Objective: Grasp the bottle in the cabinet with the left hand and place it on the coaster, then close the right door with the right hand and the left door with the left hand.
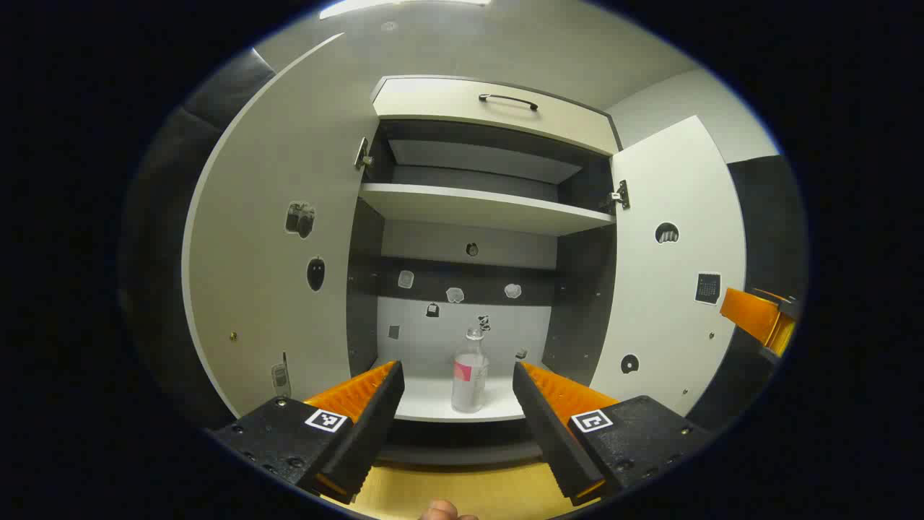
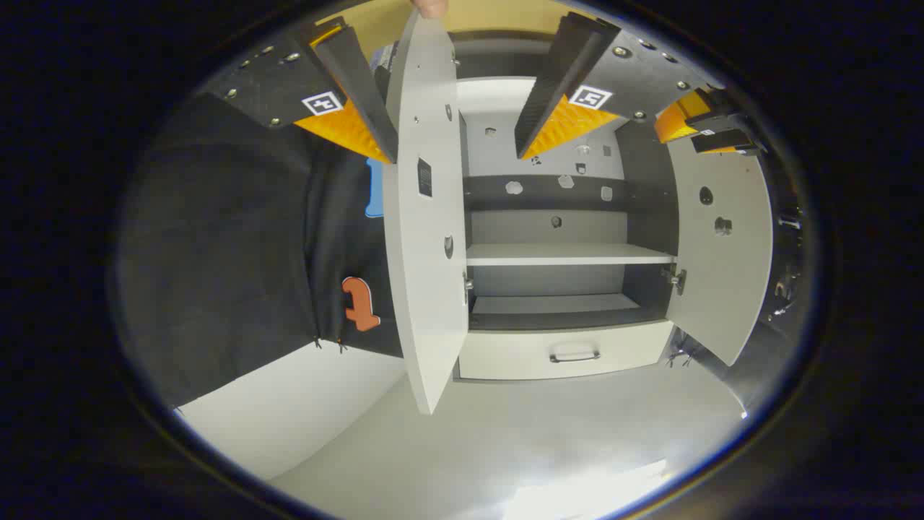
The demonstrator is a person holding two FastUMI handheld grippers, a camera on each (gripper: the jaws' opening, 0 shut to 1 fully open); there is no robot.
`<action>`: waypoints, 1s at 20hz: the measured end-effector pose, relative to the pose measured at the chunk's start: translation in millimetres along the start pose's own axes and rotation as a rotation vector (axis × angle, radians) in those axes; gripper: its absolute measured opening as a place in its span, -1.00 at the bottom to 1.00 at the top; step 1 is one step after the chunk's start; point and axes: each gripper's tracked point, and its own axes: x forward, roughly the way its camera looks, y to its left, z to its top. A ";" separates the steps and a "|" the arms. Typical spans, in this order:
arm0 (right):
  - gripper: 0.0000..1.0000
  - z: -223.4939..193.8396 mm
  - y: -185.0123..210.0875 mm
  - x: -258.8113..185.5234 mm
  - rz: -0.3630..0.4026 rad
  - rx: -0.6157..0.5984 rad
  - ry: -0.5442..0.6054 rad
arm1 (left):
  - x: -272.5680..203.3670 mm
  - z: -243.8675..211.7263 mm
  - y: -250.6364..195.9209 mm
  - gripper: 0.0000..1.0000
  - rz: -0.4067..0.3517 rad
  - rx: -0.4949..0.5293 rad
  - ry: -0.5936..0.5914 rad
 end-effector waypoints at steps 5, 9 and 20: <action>0.95 1.7 0.7 10.9 0.010 0.007 -0.005 | 6.5 2.5 -1.0 0.94 0.008 -0.006 -0.012; 0.96 0.6 0.2 14.8 0.013 0.001 -0.006 | 11.0 -1.9 -0.5 0.94 0.013 -0.002 0.004; 0.86 3.0 -1.9 13.9 0.003 -0.005 -0.019 | 19.3 -12.5 -2.4 0.94 0.006 0.006 0.040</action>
